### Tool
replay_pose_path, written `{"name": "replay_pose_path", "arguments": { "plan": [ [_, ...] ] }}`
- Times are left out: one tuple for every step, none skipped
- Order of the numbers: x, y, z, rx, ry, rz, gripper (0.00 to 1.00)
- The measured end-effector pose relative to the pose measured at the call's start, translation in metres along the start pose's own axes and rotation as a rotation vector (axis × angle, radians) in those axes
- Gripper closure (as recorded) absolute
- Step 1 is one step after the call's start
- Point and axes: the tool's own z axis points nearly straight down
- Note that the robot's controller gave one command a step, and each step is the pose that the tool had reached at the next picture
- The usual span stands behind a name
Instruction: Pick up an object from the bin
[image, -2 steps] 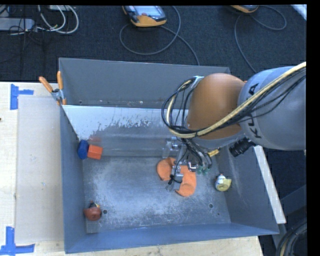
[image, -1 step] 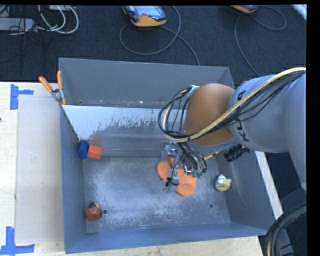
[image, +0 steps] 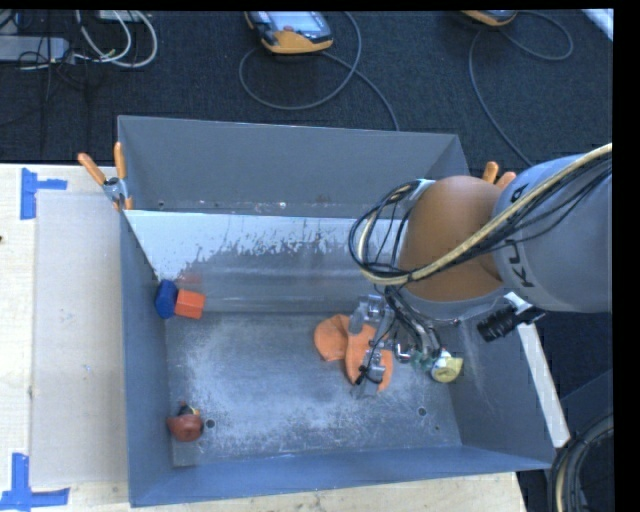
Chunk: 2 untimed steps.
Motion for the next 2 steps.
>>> {"name": "replay_pose_path", "arguments": {
  "plan": [
    [-0.014, -0.014, -0.022, -0.003, -0.027, 0.022, 0.00],
    [-0.041, -0.024, 0.034, -0.003, -0.013, 0.158, 0.00]
  ]
}}
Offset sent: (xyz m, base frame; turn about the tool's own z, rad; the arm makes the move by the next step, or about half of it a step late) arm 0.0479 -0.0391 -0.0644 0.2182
